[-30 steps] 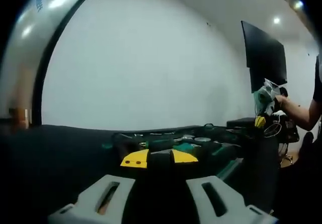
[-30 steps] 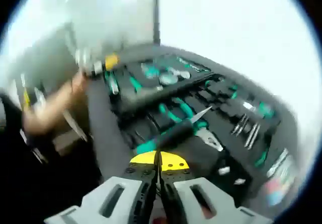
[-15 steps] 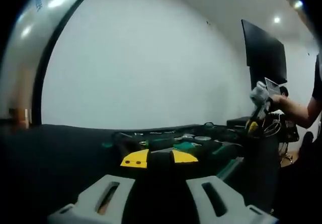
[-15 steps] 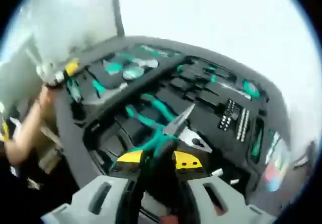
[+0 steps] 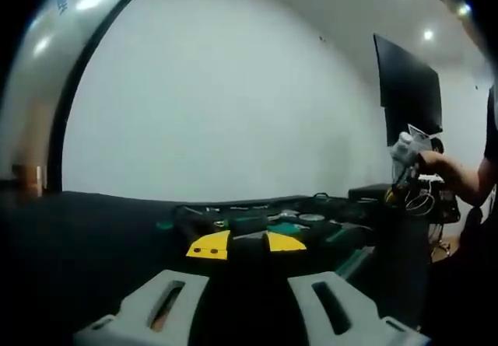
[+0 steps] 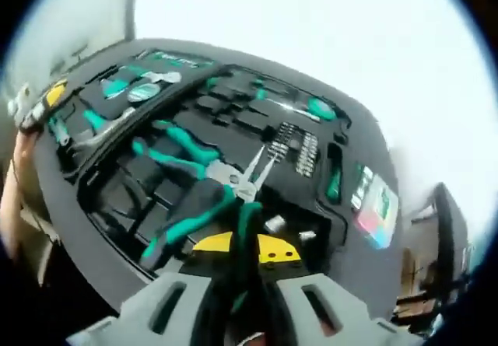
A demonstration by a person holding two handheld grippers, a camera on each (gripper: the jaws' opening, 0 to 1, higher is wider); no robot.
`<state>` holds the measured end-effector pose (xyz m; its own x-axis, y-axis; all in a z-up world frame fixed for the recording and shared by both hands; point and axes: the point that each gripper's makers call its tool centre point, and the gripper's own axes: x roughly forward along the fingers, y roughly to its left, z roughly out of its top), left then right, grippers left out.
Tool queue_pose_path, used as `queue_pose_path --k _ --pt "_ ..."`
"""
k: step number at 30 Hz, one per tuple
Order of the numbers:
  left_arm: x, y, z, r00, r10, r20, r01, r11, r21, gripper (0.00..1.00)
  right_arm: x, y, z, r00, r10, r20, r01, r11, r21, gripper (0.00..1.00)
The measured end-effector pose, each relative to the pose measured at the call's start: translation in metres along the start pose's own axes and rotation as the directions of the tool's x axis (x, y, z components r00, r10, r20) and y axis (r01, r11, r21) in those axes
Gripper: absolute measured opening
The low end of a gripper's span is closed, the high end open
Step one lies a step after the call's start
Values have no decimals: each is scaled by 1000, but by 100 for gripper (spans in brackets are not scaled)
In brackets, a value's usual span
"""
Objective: Pick up the tools and put them into their designated positions in the toolbox.
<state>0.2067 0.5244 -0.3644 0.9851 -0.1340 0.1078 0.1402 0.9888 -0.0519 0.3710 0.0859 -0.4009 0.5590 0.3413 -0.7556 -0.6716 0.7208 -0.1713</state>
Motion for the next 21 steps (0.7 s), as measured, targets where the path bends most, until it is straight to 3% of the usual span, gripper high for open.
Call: queue_pose_path --k 4,9,11,14,17,21 --pt "0 0 0 1000 2 0 -2 1000 0 16 -3 -1 -1 999 40 4 -40 999 26 7" --pt "1 1 -3 1000 6 -12 -6 1000 9 16 -1 3 0 994 108 -22 -105 985 134 7" --pt "1 0 -3 1000 6 -14 -6 1000 12 16 1 10 5 985 175 -11 -168 958 232 7" --pt "0 -2 -3 1000 6 -15 -6 1000 13 16 4 17 14 976 219 22 -214 925 314 7" --pt "0 -2 -3 1000 7 -15 -6 1000 14 16 8 34 20 965 259 33 -255 911 324 7" --pt "0 -2 -3 1000 6 -13 -6 1000 14 16 12 64 29 939 344 28 -329 867 373 7"
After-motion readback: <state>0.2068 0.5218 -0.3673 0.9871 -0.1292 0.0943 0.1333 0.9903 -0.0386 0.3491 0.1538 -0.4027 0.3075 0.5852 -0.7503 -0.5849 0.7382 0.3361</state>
